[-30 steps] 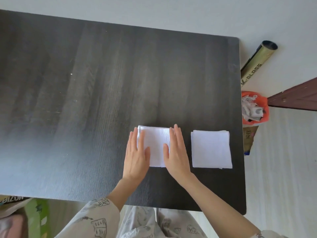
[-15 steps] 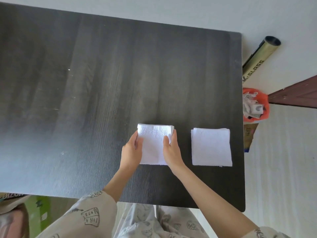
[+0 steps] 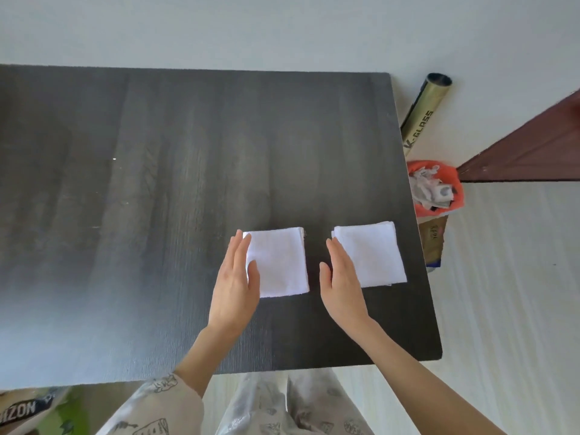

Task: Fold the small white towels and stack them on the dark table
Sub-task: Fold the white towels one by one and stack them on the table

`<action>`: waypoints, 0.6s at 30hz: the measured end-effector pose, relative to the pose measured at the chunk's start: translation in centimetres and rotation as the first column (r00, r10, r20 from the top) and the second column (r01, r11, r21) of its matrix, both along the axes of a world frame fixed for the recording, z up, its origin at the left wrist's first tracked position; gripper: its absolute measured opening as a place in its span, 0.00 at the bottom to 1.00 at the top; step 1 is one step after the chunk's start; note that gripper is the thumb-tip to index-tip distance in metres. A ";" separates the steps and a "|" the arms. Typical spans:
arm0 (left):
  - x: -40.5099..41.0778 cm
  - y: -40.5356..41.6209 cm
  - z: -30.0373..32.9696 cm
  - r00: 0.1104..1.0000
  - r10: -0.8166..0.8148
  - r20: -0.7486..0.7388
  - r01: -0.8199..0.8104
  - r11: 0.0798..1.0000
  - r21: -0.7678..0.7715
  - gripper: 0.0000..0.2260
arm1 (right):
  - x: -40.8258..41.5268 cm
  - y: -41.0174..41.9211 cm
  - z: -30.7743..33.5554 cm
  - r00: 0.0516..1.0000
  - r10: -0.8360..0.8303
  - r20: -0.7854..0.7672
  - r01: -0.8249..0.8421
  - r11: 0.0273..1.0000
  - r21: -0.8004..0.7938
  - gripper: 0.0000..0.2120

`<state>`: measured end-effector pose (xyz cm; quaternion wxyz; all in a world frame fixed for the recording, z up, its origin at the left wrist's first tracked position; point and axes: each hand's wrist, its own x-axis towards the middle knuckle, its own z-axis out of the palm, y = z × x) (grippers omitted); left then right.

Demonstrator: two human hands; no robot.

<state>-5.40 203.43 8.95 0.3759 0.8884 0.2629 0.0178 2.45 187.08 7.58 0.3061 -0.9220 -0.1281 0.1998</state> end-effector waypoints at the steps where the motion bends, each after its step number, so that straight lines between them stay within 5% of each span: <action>1: 0.3 -0.4 0.7 0.999 -0.041 0.018 0.041 0.999 0.004 0.20 | -0.2 -0.9 0.8 0.999 -0.051 0.004 0.051 0.998 0.022 0.24; 9: 4.8 -10.5 6.2 0.872 -0.470 0.138 0.478 0.878 -0.031 0.20 | -3.9 -13.7 7.4 0.861 -0.496 0.111 0.478 0.865 0.155 0.18; 18: 4.8 -39.9 10.1 0.408 -0.890 0.203 0.904 0.425 0.042 0.21 | -14.4 -41.1 12.4 0.461 -0.855 0.239 0.803 0.516 0.297 0.15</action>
